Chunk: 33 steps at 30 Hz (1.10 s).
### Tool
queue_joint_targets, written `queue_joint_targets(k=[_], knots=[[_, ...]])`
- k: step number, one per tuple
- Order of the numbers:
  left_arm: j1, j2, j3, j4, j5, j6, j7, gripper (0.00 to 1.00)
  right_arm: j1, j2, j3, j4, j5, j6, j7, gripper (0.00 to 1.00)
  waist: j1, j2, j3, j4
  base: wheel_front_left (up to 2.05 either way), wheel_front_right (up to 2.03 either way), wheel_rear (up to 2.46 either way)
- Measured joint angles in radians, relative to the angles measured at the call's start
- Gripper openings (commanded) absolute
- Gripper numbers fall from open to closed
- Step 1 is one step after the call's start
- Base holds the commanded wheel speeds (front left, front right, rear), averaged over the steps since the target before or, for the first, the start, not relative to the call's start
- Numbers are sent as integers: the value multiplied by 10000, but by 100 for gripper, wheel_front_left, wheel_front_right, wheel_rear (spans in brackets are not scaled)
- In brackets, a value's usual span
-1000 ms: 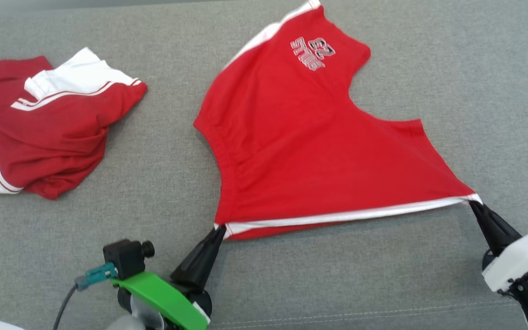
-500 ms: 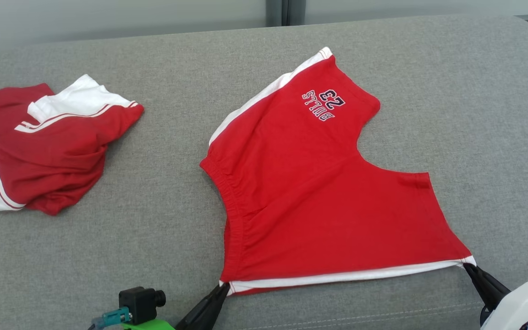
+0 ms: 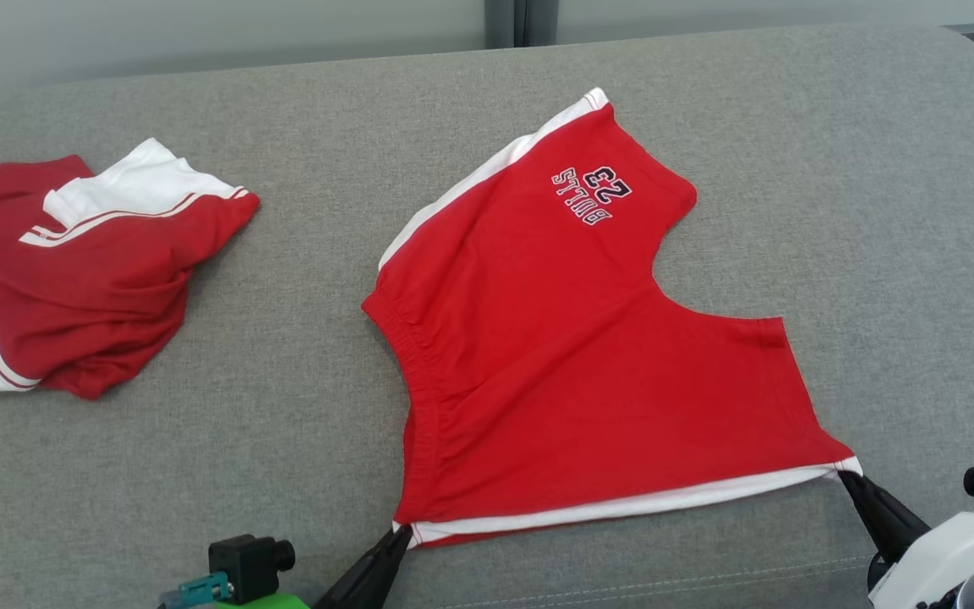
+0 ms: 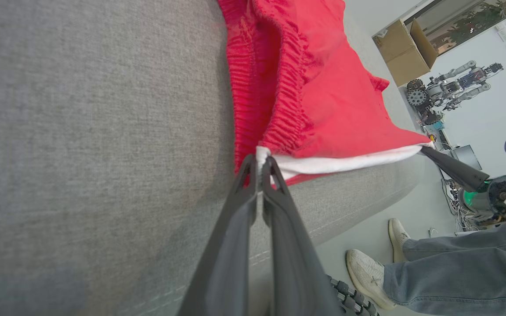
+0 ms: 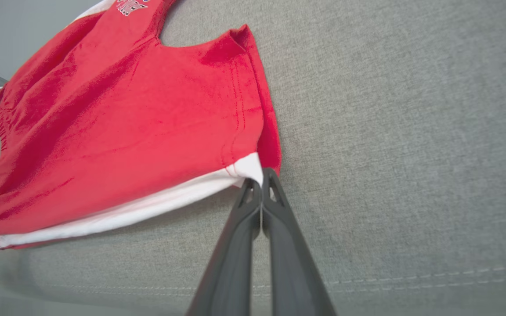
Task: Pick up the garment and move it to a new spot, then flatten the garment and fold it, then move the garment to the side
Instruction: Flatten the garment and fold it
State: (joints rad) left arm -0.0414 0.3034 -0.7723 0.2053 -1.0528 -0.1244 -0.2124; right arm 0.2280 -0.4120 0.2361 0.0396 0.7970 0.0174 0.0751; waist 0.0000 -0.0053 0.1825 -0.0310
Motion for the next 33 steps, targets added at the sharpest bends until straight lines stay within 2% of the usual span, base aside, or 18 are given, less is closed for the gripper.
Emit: queue_joint_targets(k=[8,16,22,27,28,33], knots=[[-215,144,46,-543,-184,-2,33,0,-903,59,-171,-815,36,169,-219,0,0,0,285,-72,0,0,0],[-1092,700,318,-1843,-874,0,1039,0,-2522,-38,-278,-1461,15,176,17,0,0,0,947,-34,0,0,0],[-2127,1062,725,-2750,-1808,29,2245,0,-4126,-249,-272,-1448,-121,104,600,0,0,0,1625,183,0,0,0],[-3136,1290,1009,-3490,-2359,510,3292,0,-5670,-385,-502,-1340,-155,-127,1037,0,0,0,2205,524,0,0,0],[-3675,1292,1210,-3731,-2485,723,3620,0,-6237,-516,-546,-1239,-251,-213,1210,0,0,0,2437,693,0,0,0],[-4935,1267,1547,-4050,-2959,1244,4431,0,-7452,-667,-548,-828,-537,-378,1588,0,0,0,2990,1157,0,0,0]])
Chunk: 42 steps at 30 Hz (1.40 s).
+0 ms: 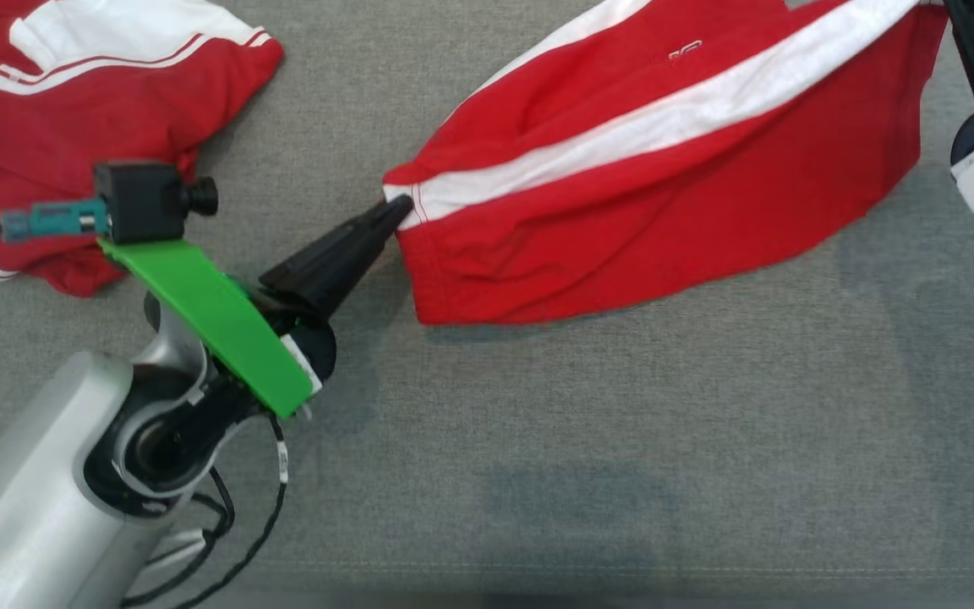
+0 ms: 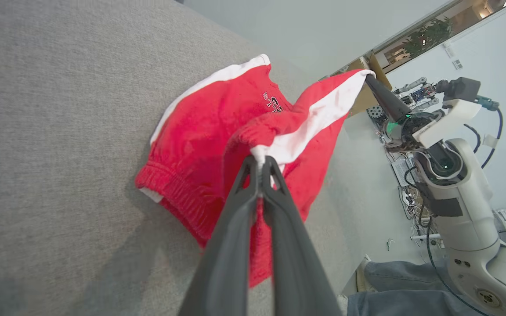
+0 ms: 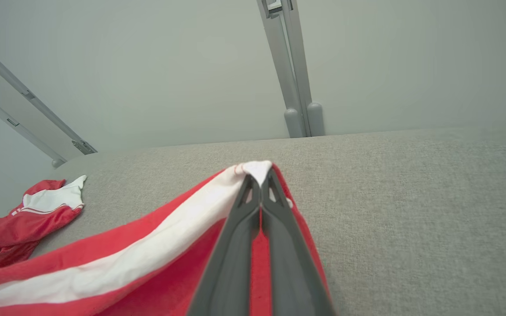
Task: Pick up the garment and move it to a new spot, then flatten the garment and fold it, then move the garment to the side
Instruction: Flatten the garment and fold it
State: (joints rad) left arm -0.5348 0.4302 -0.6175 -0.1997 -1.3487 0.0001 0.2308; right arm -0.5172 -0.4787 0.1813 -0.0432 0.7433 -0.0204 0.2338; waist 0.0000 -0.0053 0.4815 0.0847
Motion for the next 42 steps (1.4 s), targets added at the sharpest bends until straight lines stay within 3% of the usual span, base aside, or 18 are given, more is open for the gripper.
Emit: queue_joint_targets(k=[8,14,25,26,27,28,29,30,37,42], knots=[[-965,-96,399,1043,-132,767,495,0,-1617,589,755,637,-416,-88,109,0,0,0,936,561,0,0,0],[-1359,-667,382,1841,-196,802,531,0,-2077,757,1070,1509,-715,-63,125,0,0,0,1483,807,0,0,0],[-1816,-1034,299,2782,-194,779,543,0,-2688,750,1032,2619,-1143,-61,-236,0,0,0,1534,935,0,0,0],[-1833,-1047,291,2878,-188,777,541,0,-2735,777,1051,2719,-1214,-61,-295,22,0,0,1504,942,0,0,0],[-1845,-1066,278,2947,-155,777,523,8,-2778,784,1055,2807,-1287,-63,-372,37,1,0,1475,953,0,0,0],[-1860,-1099,274,3035,-86,775,493,43,-2822,788,1053,2882,-1356,-77,-476,90,0,0,1448,965,0,0,0],[-1889,-1147,274,3141,-33,746,454,60,-2873,800,1043,2963,-1413,-92,-575,100,0,0,1420,980,0,0,0],[-1914,-1206,284,3219,-12,729,372,100,-2945,840,1007,3056,-1440,-134,-650,100,0,0,1392,995,0,0,0],[-2131,-1342,364,3567,153,616,-111,100,-3128,1089,1007,3519,-1536,-178,-1216,100,1,0,1183,1023,0,0,0],[-2141,-1264,433,3599,932,512,-838,100,-3046,980,1133,3785,-1758,-146,-1557,100,0,0,996,985,0,0,0]])
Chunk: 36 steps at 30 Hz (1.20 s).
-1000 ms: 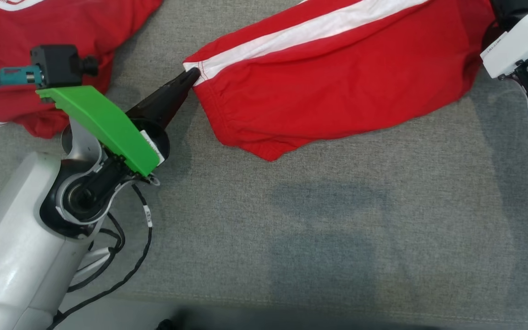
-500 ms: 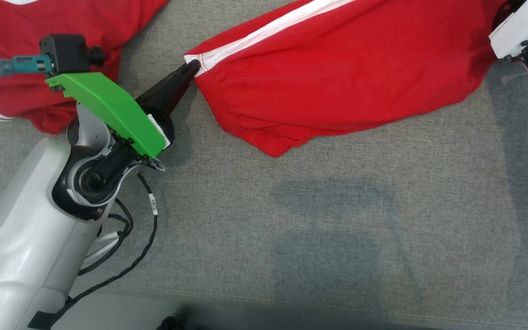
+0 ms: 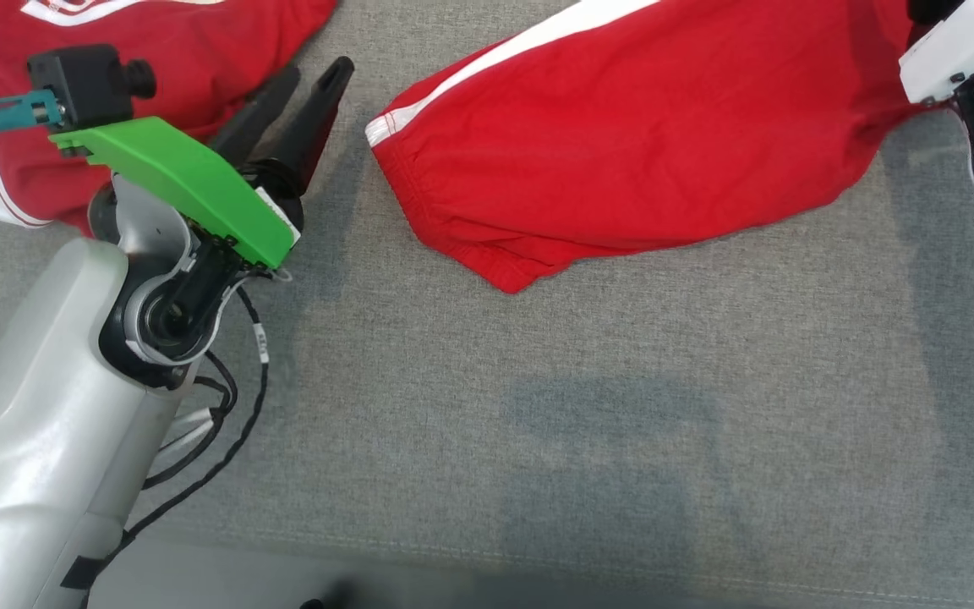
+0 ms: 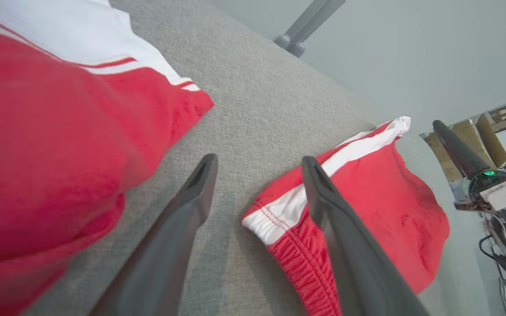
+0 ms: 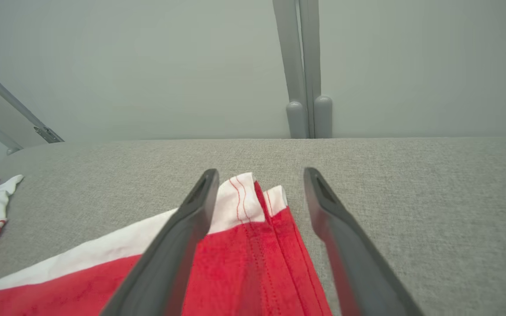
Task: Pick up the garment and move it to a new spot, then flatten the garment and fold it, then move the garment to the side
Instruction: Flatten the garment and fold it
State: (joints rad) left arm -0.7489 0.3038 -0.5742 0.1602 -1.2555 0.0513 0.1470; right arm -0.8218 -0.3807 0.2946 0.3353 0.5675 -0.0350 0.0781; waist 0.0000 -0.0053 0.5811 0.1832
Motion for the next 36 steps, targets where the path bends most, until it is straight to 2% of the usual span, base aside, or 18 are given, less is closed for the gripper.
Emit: queue_joint_targets(k=[9,12,20,26,27,28,29,33,36], knots=[[108,692,-357,-184,2525,-58,-1799,100,1149,-508,259,665,-259,190,-84,100,0,0,-420,8,0,0,0],[621,692,-495,-253,2874,36,-2276,100,1339,-571,268,838,-293,188,-130,100,0,0,-529,68,0,0,0],[1930,520,-556,-357,2966,328,-3175,100,1631,-600,184,1312,-128,199,25,100,0,0,-673,320,0,0,0],[2532,313,-454,-290,2846,387,-3590,100,1785,-566,136,1668,161,314,297,100,0,0,-866,504,0,0,0],[2574,293,-453,-288,2832,389,-3593,100,1795,-539,140,1716,324,441,378,80,0,0,-908,520,0,0,0],[2595,282,-453,-282,2832,403,-3593,100,1805,-493,128,1762,481,522,445,28,0,0,-956,534,0,0,0],[2597,276,-445,-286,2832,405,-3599,100,1814,-428,119,1804,604,587,508,0,0,0,-1005,543,0,0,0],[2667,272,-401,-288,2836,418,-3684,100,1977,-40,130,1837,1053,945,652,0,0,0,-1232,529,0,0,0],[2886,278,-376,-240,2869,433,-3697,100,2190,109,58,1802,1327,1064,652,0,0,0,-1435,467,0,0,0]])
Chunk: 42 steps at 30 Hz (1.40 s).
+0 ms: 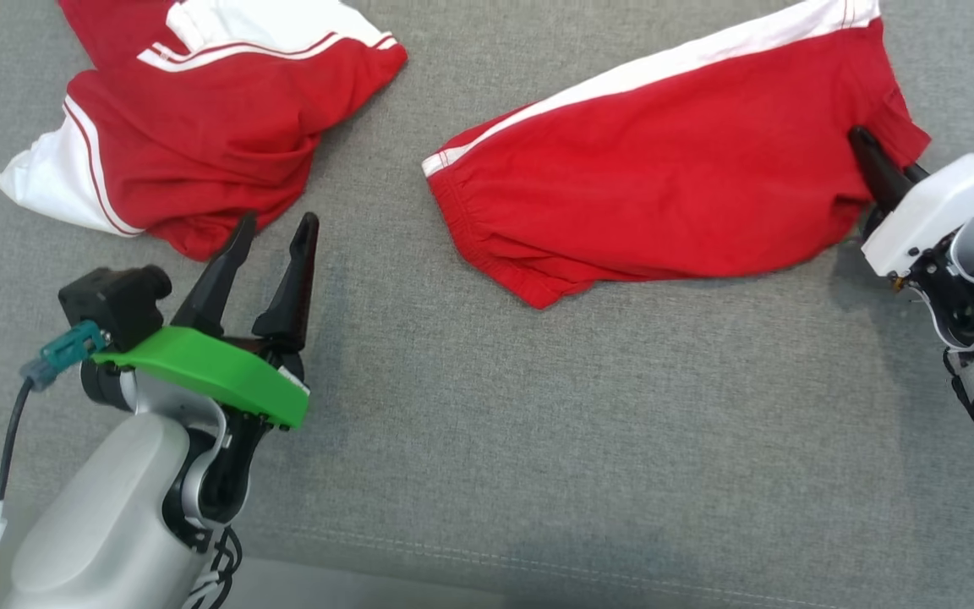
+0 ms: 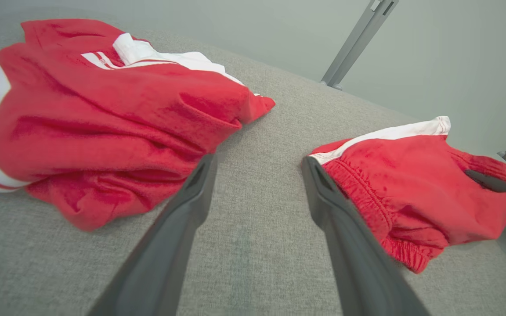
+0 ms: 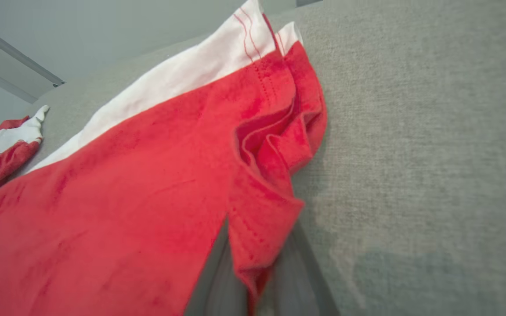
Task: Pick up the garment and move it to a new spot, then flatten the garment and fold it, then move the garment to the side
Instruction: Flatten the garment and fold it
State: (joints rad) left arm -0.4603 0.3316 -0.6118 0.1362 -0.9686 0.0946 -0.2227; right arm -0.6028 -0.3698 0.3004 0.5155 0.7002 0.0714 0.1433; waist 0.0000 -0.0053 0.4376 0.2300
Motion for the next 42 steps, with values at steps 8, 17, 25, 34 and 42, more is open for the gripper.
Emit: queue_joint_targets(k=[8,17,25,34,42], knots=[[923,244,313,299,73,25,-173,100,1332,-117,-878,-435,1116,107,-31,0,0,0,-807,-392,0,0,0],[2201,337,616,510,134,123,-251,100,3571,58,-1262,-556,1996,109,-17,0,0,0,-1839,-926,0,0,0],[2832,376,531,-4,196,205,-251,100,4316,-82,-1822,-915,2257,-31,-161,26,0,0,-2364,-1610,0,0,0],[2842,382,401,-543,550,215,-245,100,4482,219,-1856,-1101,2276,-119,-372,100,0,0,-2006,-1889,0,0,0],[2840,403,466,-644,623,245,-245,100,4472,280,-2115,-1126,2374,-207,-692,0,0,0,-1802,-1838,0,0,0]])
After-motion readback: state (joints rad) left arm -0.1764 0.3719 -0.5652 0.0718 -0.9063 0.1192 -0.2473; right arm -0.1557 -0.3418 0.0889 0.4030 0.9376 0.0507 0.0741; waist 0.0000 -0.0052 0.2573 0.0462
